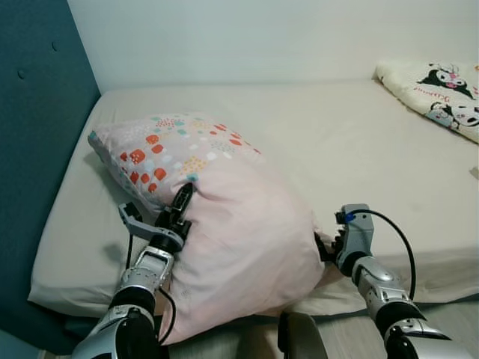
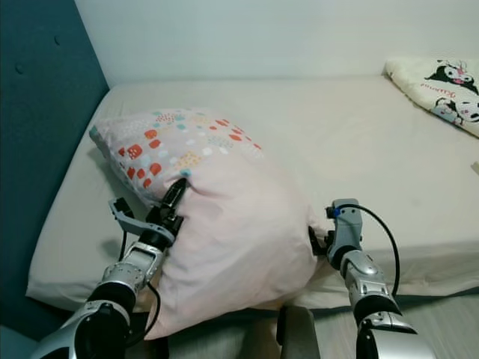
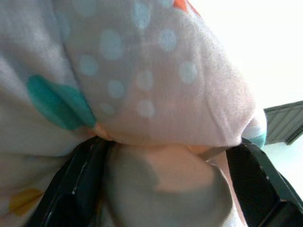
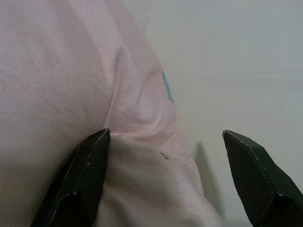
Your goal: Clean up the room
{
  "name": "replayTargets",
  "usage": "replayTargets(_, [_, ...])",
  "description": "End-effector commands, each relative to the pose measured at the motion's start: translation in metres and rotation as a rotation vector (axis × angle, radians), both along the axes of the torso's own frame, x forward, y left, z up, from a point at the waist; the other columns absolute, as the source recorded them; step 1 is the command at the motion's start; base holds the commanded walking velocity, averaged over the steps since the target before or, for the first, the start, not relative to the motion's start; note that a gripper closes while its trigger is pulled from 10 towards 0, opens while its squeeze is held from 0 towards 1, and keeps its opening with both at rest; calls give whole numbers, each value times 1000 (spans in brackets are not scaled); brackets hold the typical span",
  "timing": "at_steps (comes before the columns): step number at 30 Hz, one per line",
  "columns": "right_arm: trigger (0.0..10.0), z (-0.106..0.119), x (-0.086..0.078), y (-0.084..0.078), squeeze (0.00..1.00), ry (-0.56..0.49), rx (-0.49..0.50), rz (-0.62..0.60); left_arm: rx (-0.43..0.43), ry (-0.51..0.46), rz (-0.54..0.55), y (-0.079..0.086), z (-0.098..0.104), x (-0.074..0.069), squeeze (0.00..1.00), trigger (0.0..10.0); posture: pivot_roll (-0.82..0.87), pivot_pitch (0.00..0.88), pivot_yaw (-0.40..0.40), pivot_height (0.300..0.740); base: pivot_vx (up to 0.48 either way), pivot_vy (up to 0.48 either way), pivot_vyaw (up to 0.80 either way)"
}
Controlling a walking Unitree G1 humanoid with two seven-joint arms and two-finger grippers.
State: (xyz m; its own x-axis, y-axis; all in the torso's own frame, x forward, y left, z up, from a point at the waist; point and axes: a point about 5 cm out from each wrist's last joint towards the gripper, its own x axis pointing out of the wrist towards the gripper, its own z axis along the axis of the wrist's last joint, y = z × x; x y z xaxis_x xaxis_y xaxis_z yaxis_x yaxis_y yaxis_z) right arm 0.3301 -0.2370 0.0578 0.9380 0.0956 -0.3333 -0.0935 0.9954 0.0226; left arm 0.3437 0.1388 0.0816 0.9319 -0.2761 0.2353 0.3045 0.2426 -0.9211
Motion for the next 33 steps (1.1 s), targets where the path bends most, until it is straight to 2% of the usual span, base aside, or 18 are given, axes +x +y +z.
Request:
replayTargets(1, [10000, -8, -5, 4, 0, 28, -1, 13, 117, -93, -173, -26, 5, -5, 0, 10000, -66, 68, -19, 477, 0, 0, 0])
replayTargets(2, [10000, -8, -5, 4, 0, 28, -1, 13, 117, -93, -173, -26, 5, -5, 0, 10000, -66, 68, -19, 477, 0, 0, 0])
replayTargets(3, [10000, -8, -4, 4, 0, 26, -3, 12, 191, -135, -261, -40, 6, -11, 0, 10000, -64, 66, -18, 472, 0, 0, 0])
replayTargets(4, [10000, -8, -4, 4, 0, 26, -3, 12, 191, -135, -261, -40, 6, -11, 0, 10000, -64, 66, -18, 472, 0, 0, 0])
replayTargets(6, [10000, -6, -3, 5, 0, 19, -6, 10, 291, -185, -380, -59, 5, -20, 0, 10000, -63, 64, -17, 467, 0, 0, 0])
replayTargets(7, [10000, -6, -3, 5, 0, 19, -6, 10, 291, -185, -380, -59, 5, -20, 0, 10000, -63, 64, -17, 467, 0, 0, 0])
replayTargets(9, [10000, -6, -3, 5, 0, 13, -5, 6, 348, -199, -440, -68, 3, -25, 0, 10000, -60, 64, -16, 467, 0, 0, 0])
replayTargets(17, [10000, -6, -3, 5, 0, 10, -13, -3, 420, -189, -470, -79, 2, -26, 0, 10000, -57, 64, -12, 467, 0, 0, 0])
replayTargets(19, [10000, -6, -2, 5, 0, 8, -16, -7, 503, -160, -443, -83, 1, -21, 0, 10000, -58, 62, -9, 467, 0, 0, 0])
replayTargets(20, [10000, -6, -2, 5, 0, 8, -16, -7, 503, -160, -443, -83, 1, -21, 0, 10000, -58, 62, -9, 467, 0, 0, 0])
replayTargets(21, [10000, -6, -2, 5, 0, 8, -21, -10, 554, -141, -416, -83, 2, -19, 0, 10000, -59, 62, -6, 467, 0, 0, 0])
replayTargets(22, [10000, -6, -2, 5, 0, 6, -24, -11, 599, -109, -379, -81, 1, -15, 0, 0, -59, 62, -4, 467, 0, 0, 0])
replayTargets(25, [10000, -6, -2, 6, 0, 6, -27, -12, 621, -91, -348, -80, 2, -13, 0, 0, -59, 61, -2, 467, 0, 0, 0])
replayTargets(27, [10000, -6, -3, 6, 0, 3, -29, -12, 633, -59, -279, -75, 5, -7, 0, 0, -59, 61, 0, 467, 0, 0, 0])
replayTargets(33, [10000, -7, -3, 8, 0, 2, -31, -12, 562, -21, -220, -70, 12, 1, 0, 0, -55, 59, 3, 467, 0, 0, 0])
